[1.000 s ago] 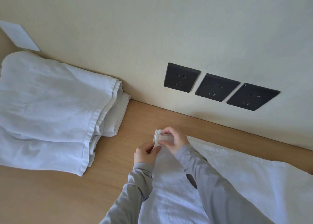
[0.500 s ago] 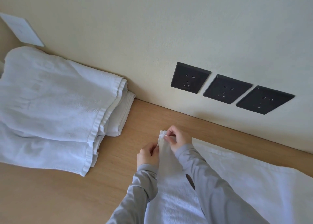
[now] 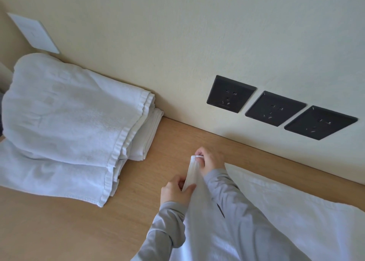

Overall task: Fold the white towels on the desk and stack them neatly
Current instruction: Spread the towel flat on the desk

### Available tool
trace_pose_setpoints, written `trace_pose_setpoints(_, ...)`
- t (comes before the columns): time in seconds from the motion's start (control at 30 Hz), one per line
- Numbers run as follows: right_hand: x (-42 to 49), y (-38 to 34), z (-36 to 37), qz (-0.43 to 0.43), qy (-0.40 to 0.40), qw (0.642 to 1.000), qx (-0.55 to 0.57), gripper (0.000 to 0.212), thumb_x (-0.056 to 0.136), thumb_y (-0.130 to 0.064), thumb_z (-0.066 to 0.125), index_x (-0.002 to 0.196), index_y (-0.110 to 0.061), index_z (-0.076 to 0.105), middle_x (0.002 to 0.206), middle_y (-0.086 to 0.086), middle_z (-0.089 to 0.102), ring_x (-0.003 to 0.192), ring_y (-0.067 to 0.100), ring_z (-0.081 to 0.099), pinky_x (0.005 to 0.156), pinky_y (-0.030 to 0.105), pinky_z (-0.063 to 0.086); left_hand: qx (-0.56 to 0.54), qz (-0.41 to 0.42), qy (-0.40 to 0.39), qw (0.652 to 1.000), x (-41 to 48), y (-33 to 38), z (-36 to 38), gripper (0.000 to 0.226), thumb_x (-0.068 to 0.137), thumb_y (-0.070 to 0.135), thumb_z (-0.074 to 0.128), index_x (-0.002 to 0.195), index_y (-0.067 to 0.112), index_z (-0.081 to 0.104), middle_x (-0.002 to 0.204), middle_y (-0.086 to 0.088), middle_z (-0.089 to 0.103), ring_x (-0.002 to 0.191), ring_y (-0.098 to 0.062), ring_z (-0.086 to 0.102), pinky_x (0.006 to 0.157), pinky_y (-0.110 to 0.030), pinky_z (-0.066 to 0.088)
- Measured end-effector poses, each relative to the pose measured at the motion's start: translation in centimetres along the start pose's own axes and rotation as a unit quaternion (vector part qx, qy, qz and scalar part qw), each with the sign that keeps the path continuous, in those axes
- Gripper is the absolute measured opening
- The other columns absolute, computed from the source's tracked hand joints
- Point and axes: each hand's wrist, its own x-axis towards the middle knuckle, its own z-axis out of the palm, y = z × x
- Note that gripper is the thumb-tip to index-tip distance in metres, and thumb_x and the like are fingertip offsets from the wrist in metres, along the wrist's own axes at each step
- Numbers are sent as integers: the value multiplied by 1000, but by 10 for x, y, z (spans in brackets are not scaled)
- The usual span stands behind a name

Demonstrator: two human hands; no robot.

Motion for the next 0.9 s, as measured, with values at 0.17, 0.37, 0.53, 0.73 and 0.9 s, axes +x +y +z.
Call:
trace_pose_setpoints(0.17,-1,0,7,35,-6,997,-71,25,93,-25,46,116,-18,53,122,3,46,115,21,43,92,33,28,22,-11,-26,999,-10,-16,-12,13,79,35,69,84,28,59,73,16,59,68,1,53,57,-6,37)
trace_pose_setpoints(0.37,3,1,-8,41,-99,990,-91,30,91,-36,52,113,-17,56,120,2,54,116,23,46,101,37,29,-28,12,-36,999,-28,-19,-23,16,74,25,75,88,29,66,74,14,66,68,-5,58,64,-7,43)
trace_pose_setpoints(0.53,1,2,-30,31,-40,998,29,24,88,-23,59,103,-4,58,108,14,58,99,31,53,87,38,41,-11,5,-69,998,-60,-37,-37,24,65,31,81,76,40,61,65,14,64,56,4,54,60,-5,41)
trace_pose_setpoints(0.73,-2,4,-38,30,-37,997,64,25,88,-19,60,105,-1,57,107,17,58,90,27,52,74,26,34,32,-11,-80,996,-126,-87,-53,25,69,22,80,60,33,59,49,23,55,50,4,49,53,-7,35)
trace_pose_setpoints(0.9,-4,-1,-30,22,-46,997,53,25,89,-17,59,105,1,56,107,19,58,97,32,54,78,30,37,70,-27,-21,997,-151,-114,-68,43,72,18,78,47,42,52,45,22,53,52,2,49,55,-9,36)
